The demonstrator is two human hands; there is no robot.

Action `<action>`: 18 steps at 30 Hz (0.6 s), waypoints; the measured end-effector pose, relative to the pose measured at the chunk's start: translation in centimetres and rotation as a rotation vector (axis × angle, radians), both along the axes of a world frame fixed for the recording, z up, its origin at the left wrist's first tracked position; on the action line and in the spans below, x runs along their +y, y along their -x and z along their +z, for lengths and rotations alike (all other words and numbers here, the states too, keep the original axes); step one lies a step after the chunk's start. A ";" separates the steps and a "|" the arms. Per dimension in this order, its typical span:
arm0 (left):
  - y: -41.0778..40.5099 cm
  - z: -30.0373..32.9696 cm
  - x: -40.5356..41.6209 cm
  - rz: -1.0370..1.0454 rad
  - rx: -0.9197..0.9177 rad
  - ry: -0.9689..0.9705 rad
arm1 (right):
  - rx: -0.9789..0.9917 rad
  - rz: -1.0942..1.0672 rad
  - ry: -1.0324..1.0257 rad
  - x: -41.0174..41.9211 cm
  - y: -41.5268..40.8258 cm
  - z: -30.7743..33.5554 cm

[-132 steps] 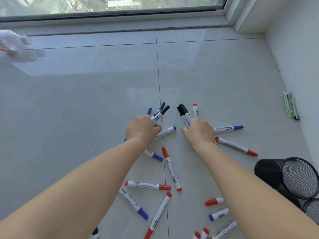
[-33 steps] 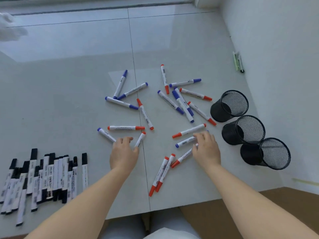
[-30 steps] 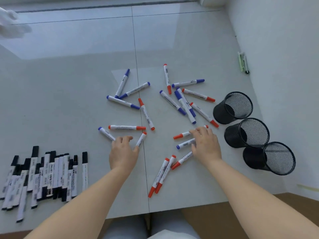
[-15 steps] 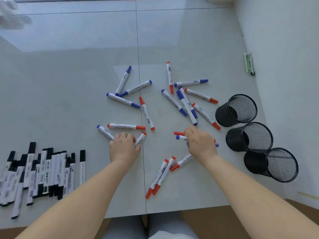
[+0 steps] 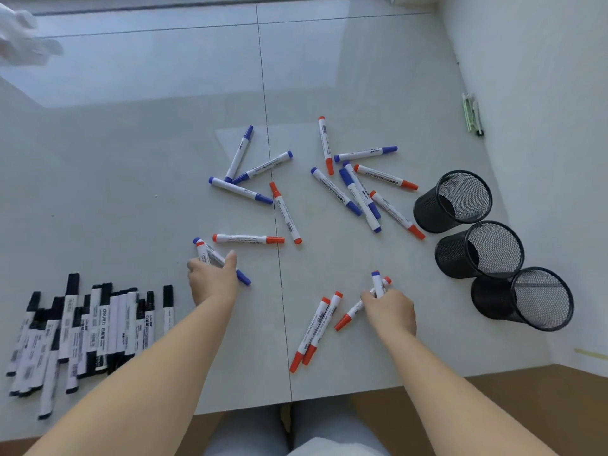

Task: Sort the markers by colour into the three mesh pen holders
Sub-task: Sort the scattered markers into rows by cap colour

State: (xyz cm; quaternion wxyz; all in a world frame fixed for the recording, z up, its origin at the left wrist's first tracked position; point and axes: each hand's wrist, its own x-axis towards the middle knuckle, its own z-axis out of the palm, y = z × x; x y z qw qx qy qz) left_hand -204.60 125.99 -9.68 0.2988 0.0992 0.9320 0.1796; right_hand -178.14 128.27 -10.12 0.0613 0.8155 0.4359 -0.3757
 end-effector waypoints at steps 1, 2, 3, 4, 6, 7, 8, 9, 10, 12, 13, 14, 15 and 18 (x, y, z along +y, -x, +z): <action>0.0 -0.2 0.1 -0.014 -0.009 0.029 | 0.007 -0.004 -0.001 0.1 0.3 0.0; 0.0 -0.4 0.1 -0.045 -0.004 0.050 | 0.011 -0.007 -0.003 0.1 0.5 0.0; 0.0 -0.6 0.0 -0.080 0.007 0.062 | 0.013 -0.008 -0.006 0.1 0.6 0.1; 0.0 -0.7 -0.1 -0.109 0.019 0.067 | 0.014 -0.006 -0.011 0.0 0.8 0.2; 0.3 -0.7 -0.5 -0.139 0.038 0.056 | 0.031 -0.002 -0.034 -0.4 0.9 0.6; 0.4 -0.6 -0.7 -0.149 0.049 0.043 | 0.052 -0.003 -0.050 -0.7 1.0 0.7; 0.6 -0.5 -0.8 -0.171 0.069 0.027 | 0.076 -0.004 -0.065 -1.1 1.2 0.9; 0.8 -0.3 -0.9 -0.214 0.102 0.013 | 0.098 -0.005 -0.076 -1.6 1.4 1.0; 1.1 -0.2 -1.0 -0.275 0.145 0.003 | 0.117 -0.009 -0.083 -2.1 1.7 1.0; 1.5 0.0 -0.7 -0.416 0.216 -0.014 | 0.150 -0.027 -0.096 -3.2 2.4 0.9; 1.7 0.2 -0.3 -0.490 0.228 -0.020 | 0.163 -0.036 -0.102 -3.7 2.9 0.8; 1.8 0.3 0.2 -0.572 0.230 -0.024 | 0.174 -0.042 -0.111 -4.2 3.3 0.8; 1.9 0.4 0.8 -0.661 0.229 -0.028 | 0.186 -0.046 -0.125 -4.6 3.7 0.7; 1.9 0.5 3.0 -0.923 0.221 -0.068 | 0.194 -0.055 -0.173 -5.6 5.0 0.4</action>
